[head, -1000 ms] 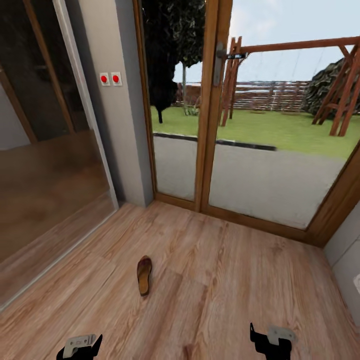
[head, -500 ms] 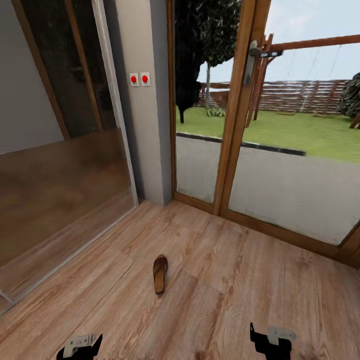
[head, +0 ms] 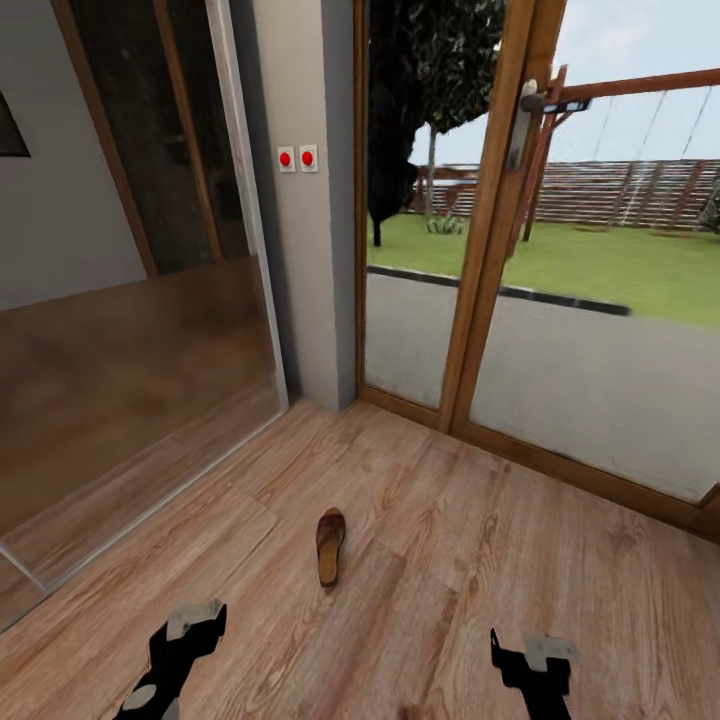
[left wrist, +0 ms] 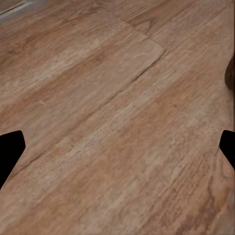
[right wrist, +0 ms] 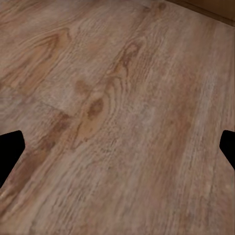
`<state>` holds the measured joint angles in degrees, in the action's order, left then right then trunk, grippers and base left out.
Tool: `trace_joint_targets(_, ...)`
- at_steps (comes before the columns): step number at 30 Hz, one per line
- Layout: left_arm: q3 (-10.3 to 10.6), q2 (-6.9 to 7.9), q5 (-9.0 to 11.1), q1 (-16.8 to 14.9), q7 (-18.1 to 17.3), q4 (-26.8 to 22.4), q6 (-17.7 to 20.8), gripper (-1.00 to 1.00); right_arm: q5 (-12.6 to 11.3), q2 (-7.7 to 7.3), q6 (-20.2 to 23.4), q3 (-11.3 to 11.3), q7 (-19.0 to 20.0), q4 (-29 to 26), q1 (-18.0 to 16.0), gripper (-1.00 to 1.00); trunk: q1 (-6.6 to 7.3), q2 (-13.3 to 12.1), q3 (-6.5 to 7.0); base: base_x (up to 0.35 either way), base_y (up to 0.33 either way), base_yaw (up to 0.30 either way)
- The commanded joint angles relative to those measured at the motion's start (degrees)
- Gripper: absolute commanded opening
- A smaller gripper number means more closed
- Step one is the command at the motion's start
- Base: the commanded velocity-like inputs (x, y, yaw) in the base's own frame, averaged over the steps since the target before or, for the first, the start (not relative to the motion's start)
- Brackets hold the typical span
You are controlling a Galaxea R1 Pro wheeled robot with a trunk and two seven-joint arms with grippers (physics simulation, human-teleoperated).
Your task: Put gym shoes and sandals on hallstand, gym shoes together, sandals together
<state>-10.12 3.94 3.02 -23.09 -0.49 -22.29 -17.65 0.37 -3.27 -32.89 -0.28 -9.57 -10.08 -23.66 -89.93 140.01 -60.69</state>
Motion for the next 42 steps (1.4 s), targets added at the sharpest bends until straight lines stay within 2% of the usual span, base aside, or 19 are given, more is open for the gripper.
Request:
trace_joint_targets(1, 0.0, -0.14, 0.1, -0.8, 0.2, 0.1, 0.8, 1.00, 0.6, -0.01, 0.0, 0.1, -0.1, -1.1, 0.0, 1.00, 0.01, 0.0, -0.05, 0.000, 0.000, 0.004)
trace_joint_targets(3, 0.0, -0.36, -0.2, -2.3, 0.5, 0.1, 2.7, 1.00, 1.5, -0.03, 0.4, 0.2, -0.1, -3.6, 0.0, 1.00, 0.01, 0.0, -0.05, 0.000, 0.000, 0.003)
trace_joint_targets(4, 0.0, -0.64, -0.5, -4.9, 0.9, 0.1, 6.6, 1.00, 3.3, -0.05, 4.4, 0.3, -0.1, -10.4, -0.1, 1.00, 0.01, 0.0, -0.05, 0.000, 0.000, 0.000)
trace_joint_targets(9, 0.0, -0.76, -0.7, -5.9, 1.0, 0.1, 8.1, 1.00, 3.8, -0.06, 12.4, 0.3, 0.0, -16.8, 0.0, 1.00, 0.01, 0.0, -0.05, 0.000, 0.000, 0.000)
trace_joint_targets(11, 0.0, -0.74, -0.8, -6.2, 1.0, 0.0, 8.4, 1.00, 3.9, -0.06, 16.9, 0.4, 0.1, -20.1, 0.0, 1.00, 0.01, 0.0, -0.05, 0.000, 0.000, 0.000)
trace_joint_targets(12, 0.1, -0.67, -0.9, -6.2, 1.0, 0.0, 8.5, 1.00, 4.0, 0.01, 21.0, 0.5, 0.1, -22.9, 0.0, 1.00, 0.01, 0.0, -0.05, 0.000, 0.000, 0.000)
trace_joint_targets(15, 0.2, -0.61, -1.0, -6.2, 1.0, -0.2, 8.6, 1.00, 4.0, 0.07, 22.8, 0.6, 0.1, -24.1, 0.0, 1.00, 0.01, 0.0, -0.05, 0.000, 0.000, 0.000)
trace_joint_targets(25, 0.3, -0.58, -1.1, -5.9, 0.9, -0.6, 8.6, 1.00, 4.1, 0.08, 23.9, 0.6, 0.9, -24.6, 0.0, 1.00, 0.01, 0.0, -0.05, 0.003, -0.001, 0.000)
trace_joint_targets(35, 0.4, -0.54, -1.1, -5.6, 0.9, -0.5, 8.6, 1.00, 4.1, -0.06, 24.0, 0.5, 6.6, -24.7, 0.0, 1.00, 0.01, 0.0, -0.05, 0.231, -0.116, 0.000)
trace_joint_targets(42, 1.0, -0.53, -1.1, -5.6, 0.9, -0.4, 8.6, 1.00, 4.1, -0.06, 24.0, 0.5, 6.8, -24.8, 0.0, 1.00, 0.01, 0.0, -0.05, 0.245, -0.180, 0.000)
